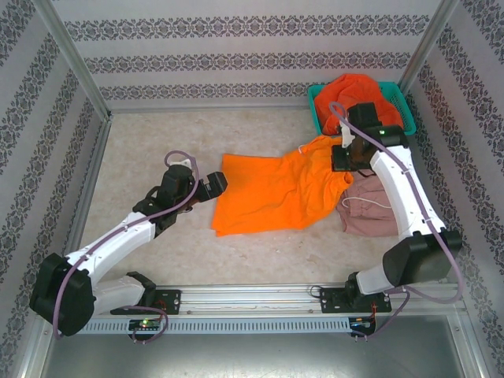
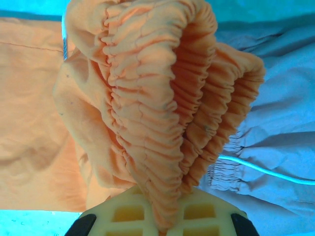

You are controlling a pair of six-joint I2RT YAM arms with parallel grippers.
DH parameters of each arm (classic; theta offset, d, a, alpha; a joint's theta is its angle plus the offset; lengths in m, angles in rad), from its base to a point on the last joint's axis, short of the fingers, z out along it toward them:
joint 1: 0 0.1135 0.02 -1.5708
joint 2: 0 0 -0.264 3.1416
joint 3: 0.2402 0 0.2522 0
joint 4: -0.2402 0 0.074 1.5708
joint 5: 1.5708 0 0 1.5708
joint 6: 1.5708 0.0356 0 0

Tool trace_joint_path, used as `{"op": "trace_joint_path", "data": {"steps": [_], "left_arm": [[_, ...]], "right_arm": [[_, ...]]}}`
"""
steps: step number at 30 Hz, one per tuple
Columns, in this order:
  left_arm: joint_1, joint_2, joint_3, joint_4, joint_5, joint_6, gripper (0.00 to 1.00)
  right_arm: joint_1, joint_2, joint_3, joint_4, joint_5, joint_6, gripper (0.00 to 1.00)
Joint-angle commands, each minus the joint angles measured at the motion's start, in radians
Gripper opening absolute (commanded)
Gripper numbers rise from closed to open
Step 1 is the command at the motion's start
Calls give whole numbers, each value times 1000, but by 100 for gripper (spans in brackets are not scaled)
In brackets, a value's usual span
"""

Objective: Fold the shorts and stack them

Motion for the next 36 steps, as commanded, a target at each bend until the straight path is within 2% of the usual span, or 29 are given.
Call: {"op": "trace_joint_path", "data": {"steps": [1, 7, 13, 20, 25, 27, 29, 31, 32, 34, 36], "left_arm": [[16, -26, -24, -17, 1, 7, 100], [30, -34, -58, -4, 9, -6, 100], [40, -36, -90, 20, 21, -20, 100], [47, -33, -116, 38, 32, -33, 100], [51, -30, -140, 57, 37, -51, 100], [51, -29, -147, 62, 39, -57, 100], [53, -38, -156, 66, 34, -67, 100], [57, -52, -166, 75, 29, -81, 100], [60, -67, -171, 79, 26, -88, 100], [66, -100, -174, 73, 20, -95, 100], [70, -139, -171, 62, 14, -97, 100]], "right_arm": [[10, 50, 105, -113, 72, -31, 0], [91, 127, 238, -185, 145, -20, 0], [198, 236, 377, -258, 201, 58, 0], [352, 386, 516, -293, 205, 198, 2], [475, 519, 589, -247, 130, 323, 9], [517, 583, 623, -220, 87, 374, 16], [545, 634, 635, -157, -17, 400, 23], [553, 664, 636, -72, -157, 431, 42], [550, 662, 622, -18, -240, 454, 53], [533, 616, 566, 101, -367, 511, 62], [508, 521, 443, 255, -435, 576, 70]]}}
